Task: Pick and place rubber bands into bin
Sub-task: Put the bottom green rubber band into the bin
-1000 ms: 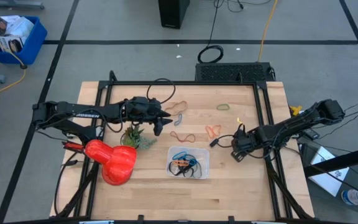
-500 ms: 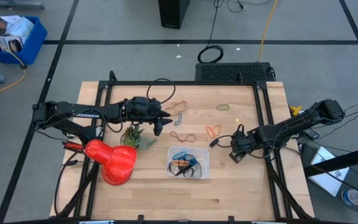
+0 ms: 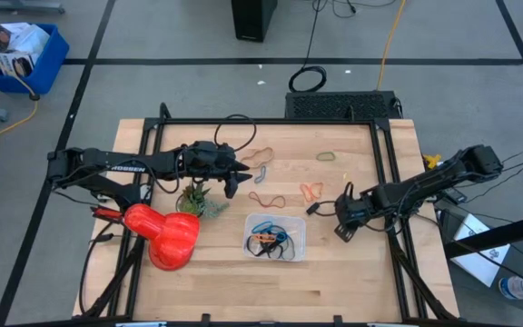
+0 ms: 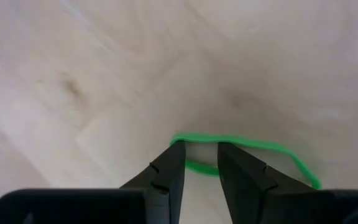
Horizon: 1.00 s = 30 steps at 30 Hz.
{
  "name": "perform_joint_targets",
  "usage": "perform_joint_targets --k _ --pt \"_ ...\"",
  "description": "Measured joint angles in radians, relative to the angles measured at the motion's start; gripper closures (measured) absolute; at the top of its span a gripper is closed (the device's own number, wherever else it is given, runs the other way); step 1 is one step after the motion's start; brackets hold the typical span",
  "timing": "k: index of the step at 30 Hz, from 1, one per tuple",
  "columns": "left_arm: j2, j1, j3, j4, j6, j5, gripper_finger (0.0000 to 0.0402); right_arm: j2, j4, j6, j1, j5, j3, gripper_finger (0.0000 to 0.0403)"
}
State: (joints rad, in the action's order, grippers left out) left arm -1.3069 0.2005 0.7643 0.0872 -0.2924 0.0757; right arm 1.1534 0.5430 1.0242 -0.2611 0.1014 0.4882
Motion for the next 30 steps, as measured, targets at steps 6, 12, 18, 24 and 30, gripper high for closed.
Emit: perform_joint_targets --k 6,12,18,24,30 --pt "0.000 0.000 0.000 0.000 0.000 0.000 0.0234 0.001 -0.082 0.003 -0.002 0.030 -0.002 0.0314" --pt "0.000 0.000 0.000 0.000 0.000 0.000 0.0233 0.001 -0.164 0.000 -0.001 0.014 -0.001 0.0314" --pt "0.000 0.000 0.000 0.000 0.000 0.000 0.0233 0.001 -0.146 -0.014 -0.001 0.005 -0.001 0.0314" --pt "0.000 0.000 0.000 0.000 0.000 0.000 0.0234 0.009 -0.146 -0.027 -0.023 0.005 -0.001 0.0314" --pt "0.000 0.000 0.000 0.000 0.001 0.000 0.0233 0.033 -0.148 -0.020 -0.079 0.005 0.000 0.0314"
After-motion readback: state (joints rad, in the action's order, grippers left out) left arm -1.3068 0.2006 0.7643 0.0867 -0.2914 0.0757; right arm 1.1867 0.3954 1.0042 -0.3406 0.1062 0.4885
